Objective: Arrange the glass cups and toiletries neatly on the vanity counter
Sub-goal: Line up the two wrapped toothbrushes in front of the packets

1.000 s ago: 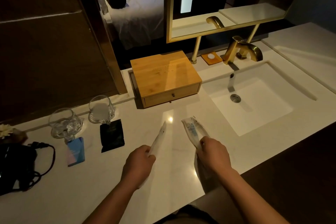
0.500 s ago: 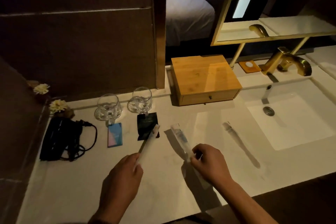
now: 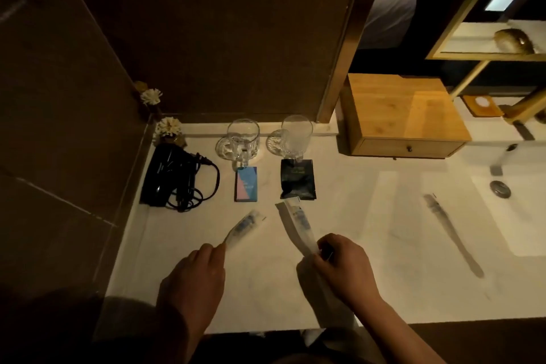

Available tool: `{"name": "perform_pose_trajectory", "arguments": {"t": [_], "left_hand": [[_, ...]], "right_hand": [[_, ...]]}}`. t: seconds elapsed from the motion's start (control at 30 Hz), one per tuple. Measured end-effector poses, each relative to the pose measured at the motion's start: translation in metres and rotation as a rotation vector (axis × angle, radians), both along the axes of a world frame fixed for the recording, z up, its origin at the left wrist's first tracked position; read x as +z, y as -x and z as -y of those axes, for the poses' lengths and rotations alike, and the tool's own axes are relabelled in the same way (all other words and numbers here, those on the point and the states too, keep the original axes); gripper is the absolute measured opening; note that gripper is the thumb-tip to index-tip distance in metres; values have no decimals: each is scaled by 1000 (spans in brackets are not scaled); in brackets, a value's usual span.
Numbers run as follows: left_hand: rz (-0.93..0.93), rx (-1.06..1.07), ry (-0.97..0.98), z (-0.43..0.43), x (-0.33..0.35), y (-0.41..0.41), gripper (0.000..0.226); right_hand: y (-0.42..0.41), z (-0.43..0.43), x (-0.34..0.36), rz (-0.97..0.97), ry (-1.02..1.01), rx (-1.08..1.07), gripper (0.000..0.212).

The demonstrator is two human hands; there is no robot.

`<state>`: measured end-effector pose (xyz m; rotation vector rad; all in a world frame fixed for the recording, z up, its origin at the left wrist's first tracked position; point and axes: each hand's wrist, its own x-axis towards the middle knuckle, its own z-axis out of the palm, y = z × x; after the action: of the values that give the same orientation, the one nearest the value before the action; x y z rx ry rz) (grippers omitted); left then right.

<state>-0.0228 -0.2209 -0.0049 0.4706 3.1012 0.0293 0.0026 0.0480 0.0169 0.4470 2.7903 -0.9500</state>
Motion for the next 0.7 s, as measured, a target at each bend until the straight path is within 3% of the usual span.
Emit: {"name": "perform_pose_trajectory", "arguments": {"t": [0.17, 0.27, 0.37, 0.53, 0.7], "left_hand": [[117, 100, -7, -27, 4, -20, 41], [276, 317, -184, -45, 3, -24, 47], [292, 435, -320, -54, 3, -30, 56], [315, 469, -310, -47, -3, -32, 66], [283, 364, -380, -48, -8, -30, 53]], "right_hand": [[-3, -5, -3, -21, -3, 61, 17], [-6, -11, -8, -21, 20, 84, 22], [-12, -19, -14, -37, 47, 96, 27], [-17, -23, -17, -29, 50, 117, 33], [-14, -13, -17, 16, 24, 98, 33]]}}
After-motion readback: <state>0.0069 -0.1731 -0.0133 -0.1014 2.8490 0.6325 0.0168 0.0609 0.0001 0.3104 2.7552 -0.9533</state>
